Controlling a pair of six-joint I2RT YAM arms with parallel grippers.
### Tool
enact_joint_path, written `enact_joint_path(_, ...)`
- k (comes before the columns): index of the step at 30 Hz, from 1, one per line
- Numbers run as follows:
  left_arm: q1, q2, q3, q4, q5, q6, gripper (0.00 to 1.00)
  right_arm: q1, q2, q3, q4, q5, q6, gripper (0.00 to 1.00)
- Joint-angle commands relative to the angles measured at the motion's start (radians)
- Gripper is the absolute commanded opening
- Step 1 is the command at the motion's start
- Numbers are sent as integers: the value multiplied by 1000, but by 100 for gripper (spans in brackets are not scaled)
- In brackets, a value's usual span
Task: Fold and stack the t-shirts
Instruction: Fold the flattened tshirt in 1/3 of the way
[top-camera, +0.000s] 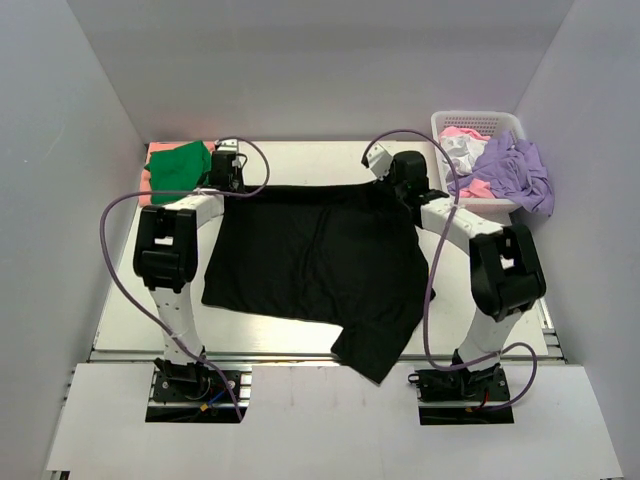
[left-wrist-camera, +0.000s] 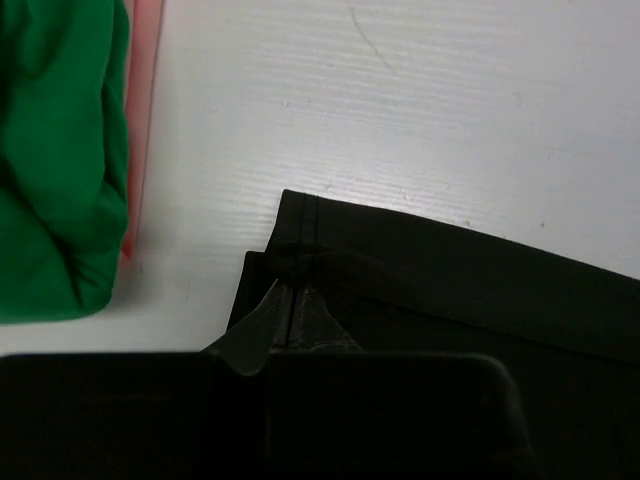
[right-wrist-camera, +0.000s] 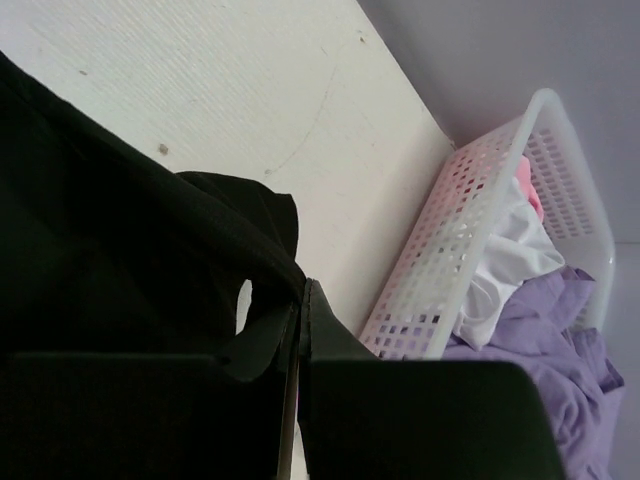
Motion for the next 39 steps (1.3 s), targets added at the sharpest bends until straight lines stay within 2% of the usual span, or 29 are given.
enact_joint_path(1, 5, -136, -43, 42, 2, 8, 0, 37, -75, -10, -119, 86, 16, 0)
enact_joint_path(5, 5, -184, -111, 56, -7, 8, 0, 83, -144, -36, -222, 98, 62, 0)
enact_joint_path(11, 5, -207, -143, 56, -27, 8, 0, 135, -183, -72, -407, 25, 171, 0)
enact_joint_path(18, 5, -216, -172, 18, -50, 17, 0, 178, -183, -128, -463, -20, 306, 0)
enact_joint_path(22, 5, -235, -192, -4, -59, 8, 0, 190, -192, -115, -528, -145, 354, 0)
enact_joint_path(24, 5, -235, -202, -24, -59, -15, 0, 193, -192, -116, -551, -219, 375, 11)
enact_joint_path(26, 5, -235, -202, -62, -69, -30, 1, 196, -193, -130, -552, -223, 410, 15)
enact_joint_path(28, 5, -235, -189, -142, -93, -70, 14, 199, -200, -142, -559, -223, 447, 22)
enact_joint_path(29, 5, -247, -189, -160, -93, -103, 14, 201, -207, -144, -570, -223, 466, 24)
enact_joint_path(31, 5, -265, -201, -193, -93, -114, 36, 202, -224, -145, -611, -284, 478, 35)
enact_joint_path(33, 5, -290, -214, -202, -93, -125, 52, 204, -250, -153, -619, -282, 495, 43)
enact_joint_path(34, 5, -317, -214, -213, -113, -125, 75, 205, -270, -157, -602, -269, 521, 47)
enact_joint_path(35, 5, -331, -214, -222, -124, -139, 85, 202, -295, -164, -590, -259, 527, 90)
enact_joint_path(36, 5, -344, -214, -222, -141, -139, 96, 199, -313, -170, -575, -246, 535, 90)
enact_joint_path(37, 5, -368, -214, -248, -150, -148, 100, 196, -321, -168, -531, -200, 558, 90)
enact_joint_path(38, 5, -377, -214, -257, -150, -148, 100, 192, -327, -158, -519, -162, 597, 90)
enact_joint_path(39, 5, -387, -189, -266, -150, -148, 100, 184, -321, -138, -506, -52, 659, 90)
